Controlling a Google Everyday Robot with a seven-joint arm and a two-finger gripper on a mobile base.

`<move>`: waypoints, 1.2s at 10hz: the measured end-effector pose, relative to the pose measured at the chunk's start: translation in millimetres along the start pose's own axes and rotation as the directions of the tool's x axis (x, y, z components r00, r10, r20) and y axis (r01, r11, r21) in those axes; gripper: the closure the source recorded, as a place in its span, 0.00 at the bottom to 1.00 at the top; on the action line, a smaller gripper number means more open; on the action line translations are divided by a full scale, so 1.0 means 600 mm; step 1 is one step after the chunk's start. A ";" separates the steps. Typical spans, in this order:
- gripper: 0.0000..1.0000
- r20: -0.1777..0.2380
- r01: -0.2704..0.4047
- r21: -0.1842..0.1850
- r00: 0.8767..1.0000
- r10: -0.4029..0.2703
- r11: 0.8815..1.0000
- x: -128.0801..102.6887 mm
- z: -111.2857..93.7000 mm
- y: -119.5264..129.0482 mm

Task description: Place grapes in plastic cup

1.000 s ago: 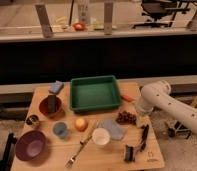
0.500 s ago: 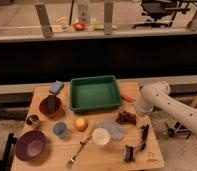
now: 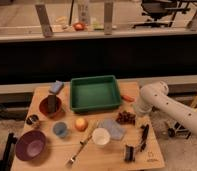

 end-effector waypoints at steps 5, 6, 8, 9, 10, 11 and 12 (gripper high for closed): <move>0.33 0.004 0.045 -0.026 0.999 -0.044 0.999 -0.029 0.024 0.000; 0.45 0.004 0.053 -0.026 0.999 -0.052 0.998 -0.032 0.028 -0.001; 0.65 0.007 0.065 -0.028 0.998 -0.065 0.997 -0.038 0.036 -0.002; 0.77 0.006 0.068 -0.029 0.998 -0.068 0.997 -0.038 0.037 -0.002; 0.85 0.006 0.070 -0.028 0.998 -0.070 0.997 -0.038 0.039 -0.002; 0.94 0.006 0.076 -0.029 0.997 -0.076 0.997 -0.041 0.039 -0.004; 1.00 0.007 0.082 -0.030 0.997 -0.082 0.996 -0.043 0.039 -0.006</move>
